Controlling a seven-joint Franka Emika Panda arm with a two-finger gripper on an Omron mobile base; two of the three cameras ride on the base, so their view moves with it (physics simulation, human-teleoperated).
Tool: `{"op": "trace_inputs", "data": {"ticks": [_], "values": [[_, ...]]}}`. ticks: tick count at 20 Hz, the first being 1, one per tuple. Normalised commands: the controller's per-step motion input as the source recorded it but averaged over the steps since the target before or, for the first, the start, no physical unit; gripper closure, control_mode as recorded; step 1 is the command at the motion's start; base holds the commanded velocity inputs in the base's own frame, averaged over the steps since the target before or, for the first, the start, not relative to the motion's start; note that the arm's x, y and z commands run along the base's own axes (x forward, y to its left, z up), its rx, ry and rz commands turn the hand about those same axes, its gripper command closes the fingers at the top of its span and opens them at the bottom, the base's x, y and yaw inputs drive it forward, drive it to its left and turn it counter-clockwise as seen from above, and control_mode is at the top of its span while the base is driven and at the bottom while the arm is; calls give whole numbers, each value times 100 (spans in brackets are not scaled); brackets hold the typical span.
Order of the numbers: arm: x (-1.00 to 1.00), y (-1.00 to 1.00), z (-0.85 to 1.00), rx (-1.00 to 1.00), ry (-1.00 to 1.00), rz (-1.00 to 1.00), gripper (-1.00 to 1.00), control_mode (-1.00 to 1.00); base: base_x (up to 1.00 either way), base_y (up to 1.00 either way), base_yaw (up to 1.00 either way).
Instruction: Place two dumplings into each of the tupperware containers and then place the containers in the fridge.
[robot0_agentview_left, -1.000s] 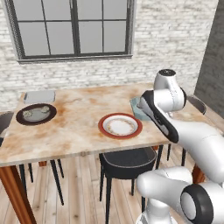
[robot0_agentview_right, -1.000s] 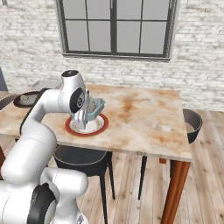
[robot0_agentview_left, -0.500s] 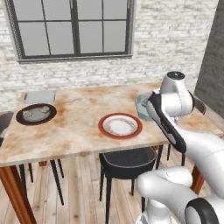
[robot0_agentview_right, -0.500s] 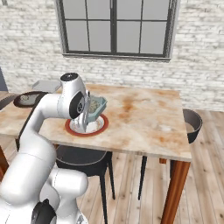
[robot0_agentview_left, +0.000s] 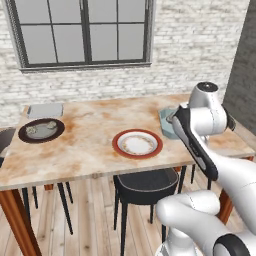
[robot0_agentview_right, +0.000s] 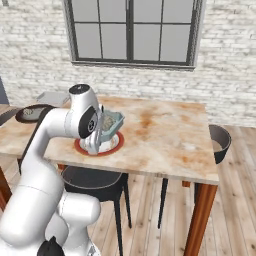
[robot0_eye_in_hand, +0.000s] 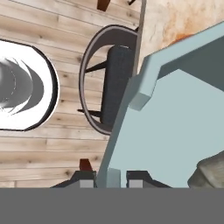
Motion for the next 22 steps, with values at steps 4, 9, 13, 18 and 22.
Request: {"op": "trace_inputs", "data": {"ticks": [4, 9, 13, 18, 22], "values": [[-29, -11, 0, 0, 0, 0, 100, -100, 0, 0, 0], [-26, -7, 0, 0, 0, 0, 100, 100, -9, -1, 0], [0, 0, 0, 0, 0, 0, 100, 100, -94, 4, 7], [0, 0, 0, 0, 0, 0, 100, 100, -65, 35, 80], [0, 0, 0, 0, 0, 0, 100, 100, -22, 11, 100]]}}
